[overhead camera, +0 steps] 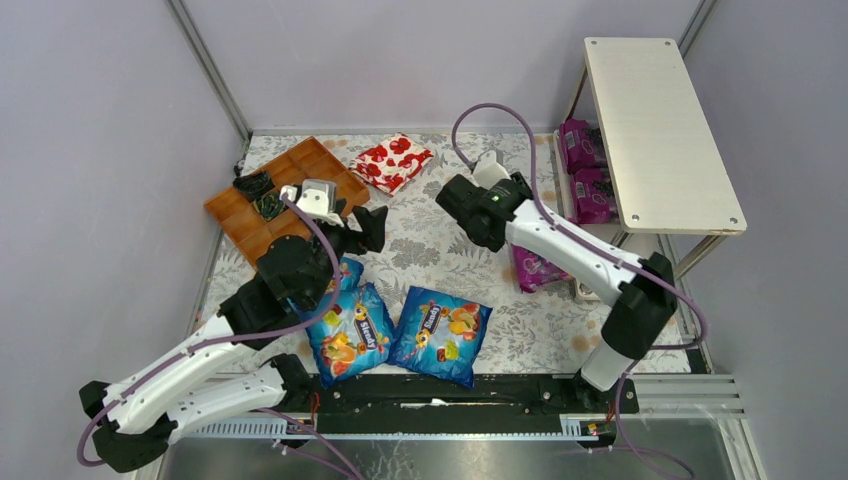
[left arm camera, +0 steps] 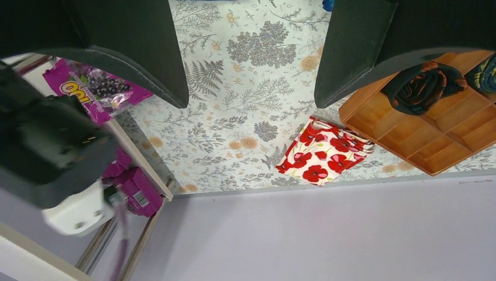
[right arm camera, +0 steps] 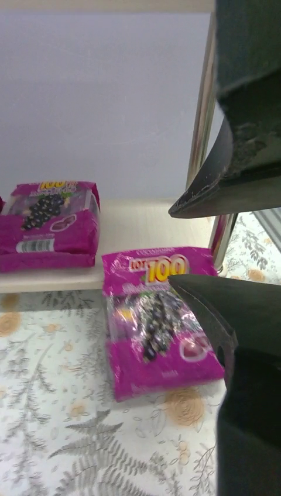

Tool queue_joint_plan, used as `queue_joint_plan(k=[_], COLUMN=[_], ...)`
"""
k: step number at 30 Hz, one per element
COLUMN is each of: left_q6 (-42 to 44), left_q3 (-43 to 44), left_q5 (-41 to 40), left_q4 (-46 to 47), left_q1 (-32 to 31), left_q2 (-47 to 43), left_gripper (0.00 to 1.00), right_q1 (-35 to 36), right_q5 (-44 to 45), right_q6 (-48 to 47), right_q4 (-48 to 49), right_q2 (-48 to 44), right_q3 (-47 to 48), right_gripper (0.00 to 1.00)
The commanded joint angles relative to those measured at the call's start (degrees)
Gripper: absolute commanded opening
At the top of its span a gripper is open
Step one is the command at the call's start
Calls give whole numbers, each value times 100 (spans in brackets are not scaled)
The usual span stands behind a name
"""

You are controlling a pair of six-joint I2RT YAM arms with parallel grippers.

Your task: Place and organize the candy bags onto the shelf

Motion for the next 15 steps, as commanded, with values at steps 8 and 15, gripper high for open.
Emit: queue_joint_plan(k=[8,15], left_q6=[-201,-211], left_q3=[-32,-5], left_q5=[325,392], left_q4=[211,167], left_q1=[36,49], left_q2=[-130,40], left_gripper=[84,84], right_q1=[-110,-184], right_q5=[-2387,-1541], right_q6=[-113,783], right_q4=[1189,461], right_q2=[-165,-63], right_q3=[-205,-427], right_gripper=[70,90])
